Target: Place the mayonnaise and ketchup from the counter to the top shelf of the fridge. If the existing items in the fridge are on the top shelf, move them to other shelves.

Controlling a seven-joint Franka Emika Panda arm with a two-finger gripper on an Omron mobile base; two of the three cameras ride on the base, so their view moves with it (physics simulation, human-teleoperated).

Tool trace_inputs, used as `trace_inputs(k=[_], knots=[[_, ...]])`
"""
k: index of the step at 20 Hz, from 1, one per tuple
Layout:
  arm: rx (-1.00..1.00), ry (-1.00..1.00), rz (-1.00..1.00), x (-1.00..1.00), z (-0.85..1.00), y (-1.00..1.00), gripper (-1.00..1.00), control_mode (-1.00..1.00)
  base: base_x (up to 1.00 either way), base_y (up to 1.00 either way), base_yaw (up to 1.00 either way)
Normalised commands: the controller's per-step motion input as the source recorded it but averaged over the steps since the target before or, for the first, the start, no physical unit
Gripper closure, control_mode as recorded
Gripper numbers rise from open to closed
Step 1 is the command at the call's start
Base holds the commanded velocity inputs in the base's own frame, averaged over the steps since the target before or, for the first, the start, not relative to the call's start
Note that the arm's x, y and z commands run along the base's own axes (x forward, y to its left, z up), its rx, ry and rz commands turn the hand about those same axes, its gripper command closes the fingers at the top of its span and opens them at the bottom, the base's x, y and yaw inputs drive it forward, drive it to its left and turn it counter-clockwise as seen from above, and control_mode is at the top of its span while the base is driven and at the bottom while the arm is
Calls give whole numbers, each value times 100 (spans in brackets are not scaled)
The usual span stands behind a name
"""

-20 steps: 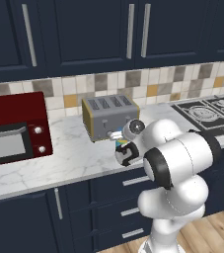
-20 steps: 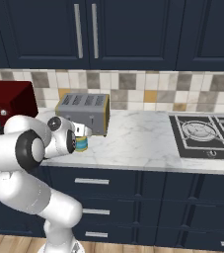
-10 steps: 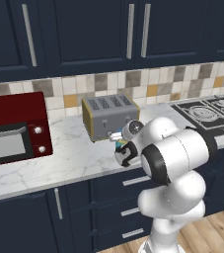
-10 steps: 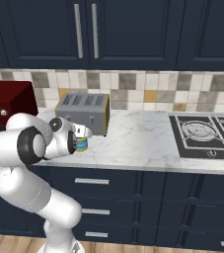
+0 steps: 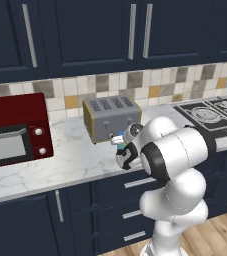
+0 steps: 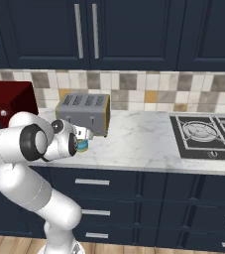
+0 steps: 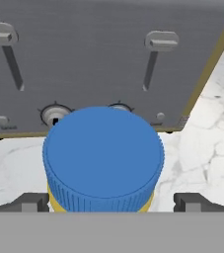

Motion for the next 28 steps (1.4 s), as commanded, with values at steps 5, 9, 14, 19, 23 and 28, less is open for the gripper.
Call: trace_inputs(k=[5,9,14,19,23,28], knots=[[0,0,0,12,-5,0,-100,-100,0,0,0],[0,0,0,15,-1,0,-100,-100,0,0,0],[0,0,0,5,-7,0,100,-100,0,0,0],[0,0,0,0,0,0,100,-100,0,0,0],[0,0,0,0,0,0,100,-100,0,0,0],[0,-6,0,-17,23,0,100,-100,0,0,0]])
